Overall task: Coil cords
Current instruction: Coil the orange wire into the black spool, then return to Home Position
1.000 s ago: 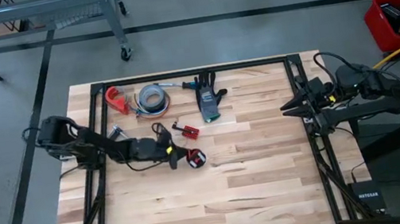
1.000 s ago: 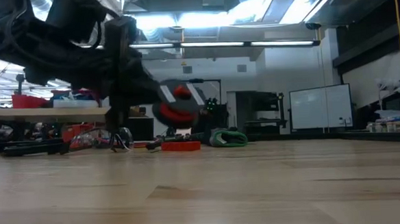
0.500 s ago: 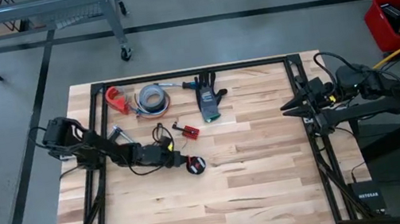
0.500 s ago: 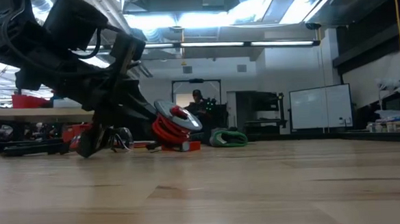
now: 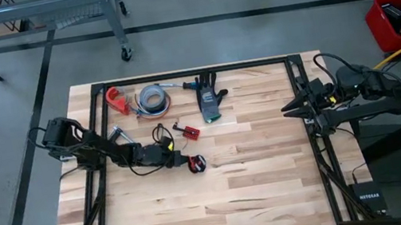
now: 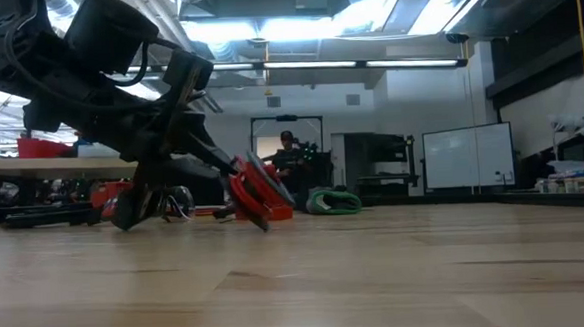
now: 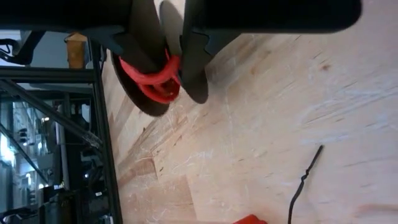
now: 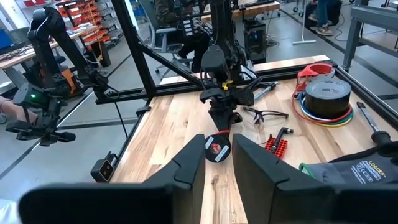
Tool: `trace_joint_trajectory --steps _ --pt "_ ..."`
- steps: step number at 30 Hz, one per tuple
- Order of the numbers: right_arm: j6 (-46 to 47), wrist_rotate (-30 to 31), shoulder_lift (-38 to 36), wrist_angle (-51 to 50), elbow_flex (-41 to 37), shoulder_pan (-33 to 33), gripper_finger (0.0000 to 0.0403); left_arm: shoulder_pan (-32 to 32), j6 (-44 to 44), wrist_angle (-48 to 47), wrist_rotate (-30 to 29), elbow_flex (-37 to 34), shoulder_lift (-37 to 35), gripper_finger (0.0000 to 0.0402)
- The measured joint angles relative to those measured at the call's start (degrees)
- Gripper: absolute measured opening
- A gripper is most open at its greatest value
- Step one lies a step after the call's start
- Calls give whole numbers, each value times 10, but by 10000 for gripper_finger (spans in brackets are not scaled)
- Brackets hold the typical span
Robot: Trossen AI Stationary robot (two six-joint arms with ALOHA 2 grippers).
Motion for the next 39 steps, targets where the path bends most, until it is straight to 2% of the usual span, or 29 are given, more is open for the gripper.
trace_joint_trajectory --steps 9,14,21,24,30,36,39 --pt "0 0 0 0 0 0 83 -1 -8 -12 11 0 0 84" --pt "0 0 0 -4 0 0 83 -1 -77 -42 52 0 -1 80" --pt "0 0 0 -27 0 0 83 -10 -70 -32 130 -2 -1 66" --pt "0 0 0 -30 0 0 83 -28 -19 28 124 -4 2 59" --pt "0 0 -9 -20 0 0 83 -64 158 217 27 -5 2 40" --pt "3 0 -42 -18 0 0 83 -69 263 343 25 -5 -9 24" --pt "4 -1 -68 -20 0 0 83 -62 302 360 32 -10 -41 18"
